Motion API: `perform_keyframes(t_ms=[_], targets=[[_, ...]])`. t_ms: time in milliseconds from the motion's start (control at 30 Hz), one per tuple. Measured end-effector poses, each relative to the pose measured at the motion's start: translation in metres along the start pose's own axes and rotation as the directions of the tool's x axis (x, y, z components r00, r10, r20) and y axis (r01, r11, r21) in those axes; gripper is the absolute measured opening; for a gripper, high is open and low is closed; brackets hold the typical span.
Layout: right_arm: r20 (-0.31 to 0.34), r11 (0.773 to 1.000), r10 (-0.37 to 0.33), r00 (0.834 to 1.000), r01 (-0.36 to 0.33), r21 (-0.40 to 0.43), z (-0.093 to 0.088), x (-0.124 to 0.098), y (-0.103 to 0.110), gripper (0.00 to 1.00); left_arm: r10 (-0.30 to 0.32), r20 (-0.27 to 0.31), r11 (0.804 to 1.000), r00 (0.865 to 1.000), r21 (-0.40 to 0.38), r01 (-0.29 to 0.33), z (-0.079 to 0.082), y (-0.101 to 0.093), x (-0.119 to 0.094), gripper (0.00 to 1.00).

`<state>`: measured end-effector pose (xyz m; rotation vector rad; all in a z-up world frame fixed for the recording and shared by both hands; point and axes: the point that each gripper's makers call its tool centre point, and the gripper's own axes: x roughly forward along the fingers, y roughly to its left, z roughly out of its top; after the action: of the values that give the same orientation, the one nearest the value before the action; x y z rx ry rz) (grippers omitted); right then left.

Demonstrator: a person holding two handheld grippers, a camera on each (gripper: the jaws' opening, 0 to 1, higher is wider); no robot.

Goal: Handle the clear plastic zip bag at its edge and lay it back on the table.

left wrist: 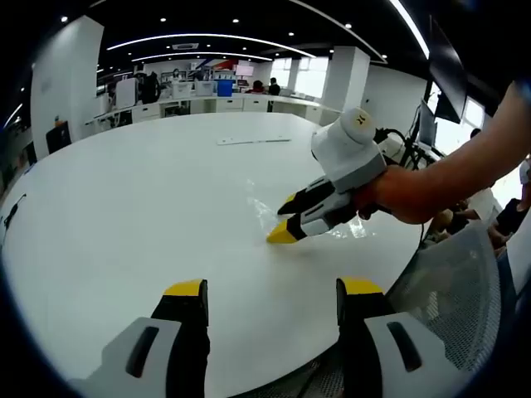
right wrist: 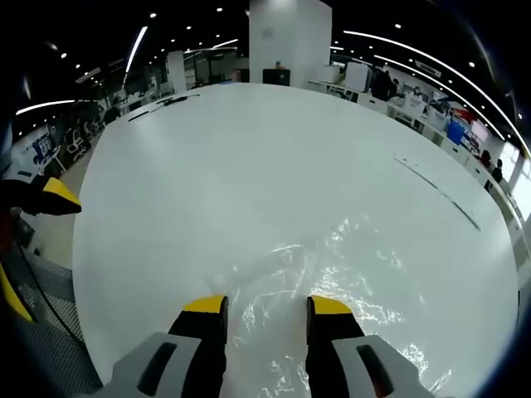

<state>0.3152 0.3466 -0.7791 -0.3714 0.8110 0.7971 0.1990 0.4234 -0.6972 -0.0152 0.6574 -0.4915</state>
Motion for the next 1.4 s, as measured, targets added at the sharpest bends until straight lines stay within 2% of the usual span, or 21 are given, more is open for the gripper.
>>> perform_keyframes(t_ms=[267,400,667,900,1400], targets=[[-0.011,1.000,0.006,1.000,-0.006,-0.015,-0.001,-0.004,0.000,0.25,0.000,-0.001,1.000,1.000,0.002,0.000,0.000,0.000,0.000,0.61],[-0.025,0.998,0.027,0.999,-0.028,-0.058,-0.003,-0.007,0.005,0.12,0.002,-0.002,1.000,1.000,0.003,-0.002,0.000,0.001,0.000,0.61],[-0.035,0.990,0.051,0.998,-0.056,-0.130,-0.008,-0.011,0.005,0.01,-0.002,-0.011,1.000,1.000,0.013,0.002,-0.002,-0.001,0.002,0.60],[-0.032,0.983,0.063,0.997,-0.068,-0.169,-0.012,-0.017,0.013,0.00,-0.005,-0.018,1.000,1.000,0.020,0.005,-0.003,-0.002,0.002,0.59],[0.006,0.968,0.094,0.996,-0.090,-0.235,-0.004,-0.027,0.014,0.00,-0.007,-0.034,0.999,0.999,0.039,0.009,-0.006,-0.002,0.004,0.59]])
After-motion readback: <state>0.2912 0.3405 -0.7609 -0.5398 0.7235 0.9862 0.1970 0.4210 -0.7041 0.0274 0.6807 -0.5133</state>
